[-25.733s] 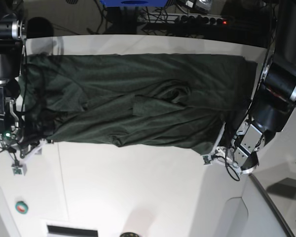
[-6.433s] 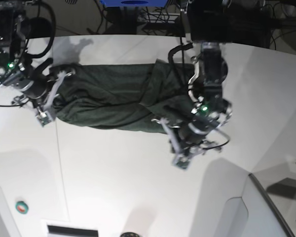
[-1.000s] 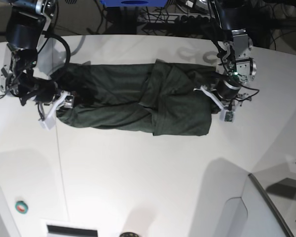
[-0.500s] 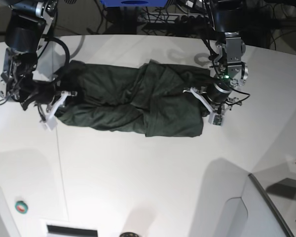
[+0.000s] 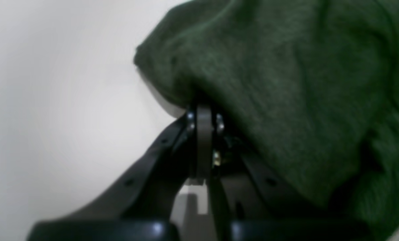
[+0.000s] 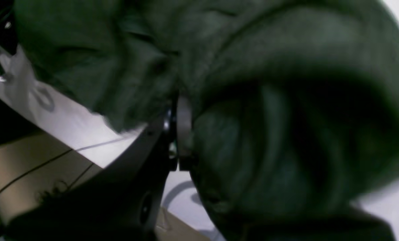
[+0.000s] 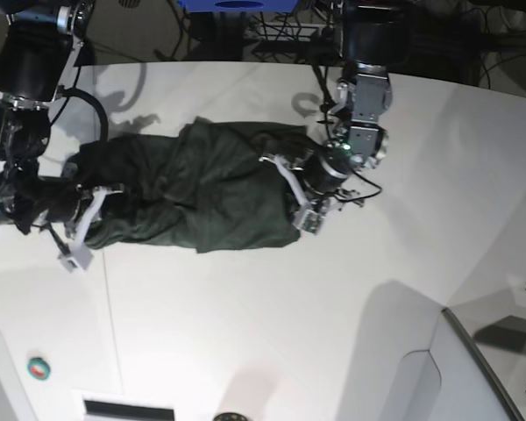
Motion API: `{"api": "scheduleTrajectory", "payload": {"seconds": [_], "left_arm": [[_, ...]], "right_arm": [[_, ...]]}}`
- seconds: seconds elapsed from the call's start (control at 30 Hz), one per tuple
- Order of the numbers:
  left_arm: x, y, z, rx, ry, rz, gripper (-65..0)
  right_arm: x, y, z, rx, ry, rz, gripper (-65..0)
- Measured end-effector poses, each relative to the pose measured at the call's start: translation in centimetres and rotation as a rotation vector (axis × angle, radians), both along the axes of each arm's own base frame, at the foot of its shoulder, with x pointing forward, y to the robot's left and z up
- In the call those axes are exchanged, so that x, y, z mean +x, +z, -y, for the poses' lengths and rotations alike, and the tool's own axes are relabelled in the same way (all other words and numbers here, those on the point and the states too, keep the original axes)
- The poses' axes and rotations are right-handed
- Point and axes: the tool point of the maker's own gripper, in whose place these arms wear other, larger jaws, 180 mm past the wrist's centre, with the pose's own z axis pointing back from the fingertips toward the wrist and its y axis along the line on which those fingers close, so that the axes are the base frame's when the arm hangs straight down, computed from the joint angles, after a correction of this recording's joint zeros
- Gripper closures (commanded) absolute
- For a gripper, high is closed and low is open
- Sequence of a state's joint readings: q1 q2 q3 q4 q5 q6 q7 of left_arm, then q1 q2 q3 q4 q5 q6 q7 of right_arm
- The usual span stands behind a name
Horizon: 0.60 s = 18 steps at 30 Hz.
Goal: Layout the t-shirt on the table in an organized manner, then fold the t-shirt properly
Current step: 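Fold the strip end held by the left gripper toward the right gripper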
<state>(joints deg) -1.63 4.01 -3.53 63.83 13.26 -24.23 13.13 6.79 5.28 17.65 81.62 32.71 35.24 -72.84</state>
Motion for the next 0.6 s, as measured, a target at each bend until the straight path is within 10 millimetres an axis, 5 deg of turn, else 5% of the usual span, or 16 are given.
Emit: {"api": "scheduleTrajectory", "payload": {"seconds": [0.13,0.6], "left_arm": [[0.5,0.4,1.5,0.018,-0.067,-0.009,0.0],[1.0,0.6,1.4,0.028,-0.063,-0.001,0.0]], "right_arm": [[0.0,0.3,-3.4,0.058,0.019,-0.01,-2.9],[0.3,0.7,-9.5,0.138,0.056,-0.013,-2.9]]}}
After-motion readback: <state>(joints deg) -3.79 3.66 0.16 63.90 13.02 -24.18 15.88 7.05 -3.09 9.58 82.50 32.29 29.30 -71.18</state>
